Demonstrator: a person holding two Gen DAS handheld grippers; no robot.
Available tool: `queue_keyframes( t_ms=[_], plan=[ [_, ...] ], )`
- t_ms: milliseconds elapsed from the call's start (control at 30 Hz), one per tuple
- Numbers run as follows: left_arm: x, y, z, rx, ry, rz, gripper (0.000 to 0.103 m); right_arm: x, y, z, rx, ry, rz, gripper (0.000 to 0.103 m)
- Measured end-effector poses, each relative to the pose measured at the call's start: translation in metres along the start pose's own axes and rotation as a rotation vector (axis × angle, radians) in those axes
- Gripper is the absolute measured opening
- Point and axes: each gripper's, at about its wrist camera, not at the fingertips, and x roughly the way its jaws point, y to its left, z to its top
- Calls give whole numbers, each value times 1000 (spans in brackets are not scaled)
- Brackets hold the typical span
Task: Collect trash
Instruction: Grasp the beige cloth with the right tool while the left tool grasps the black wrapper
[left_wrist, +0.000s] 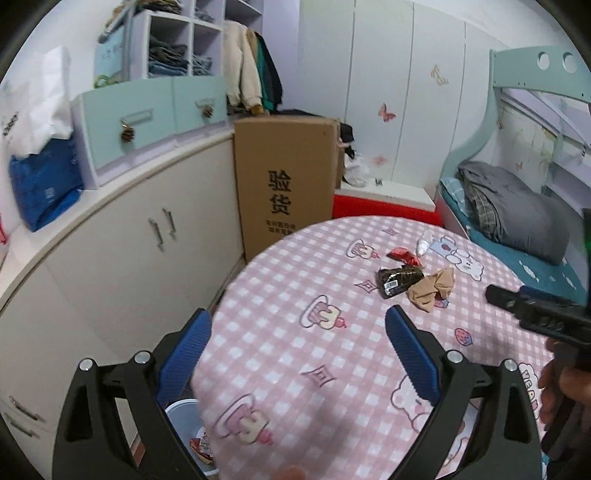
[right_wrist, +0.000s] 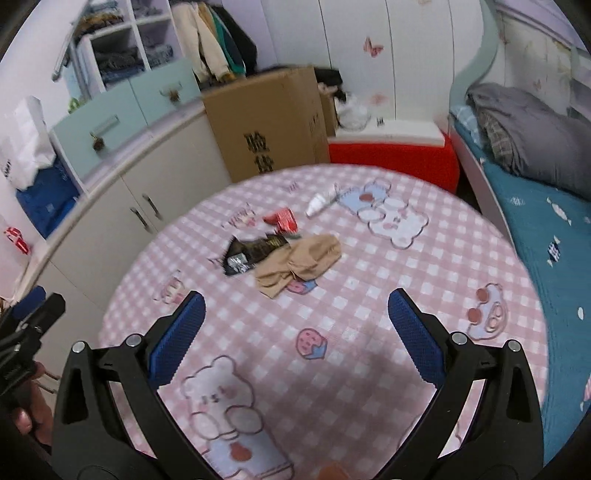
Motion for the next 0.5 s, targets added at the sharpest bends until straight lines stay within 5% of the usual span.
queue_keyframes(
  t_ms=[333, 433, 500],
  plan=[
    [82, -42, 17, 101, 82, -74, 93, 77, 0, 25, -21, 50, -26, 95],
    [109, -55, 21, 141, 114, -102, 93, 94, 0, 26, -35, 84, -26, 70],
    [124, -62, 23, 160, 132, -114, 93, 99, -3, 24, -42, 103, -22, 32]
  ],
)
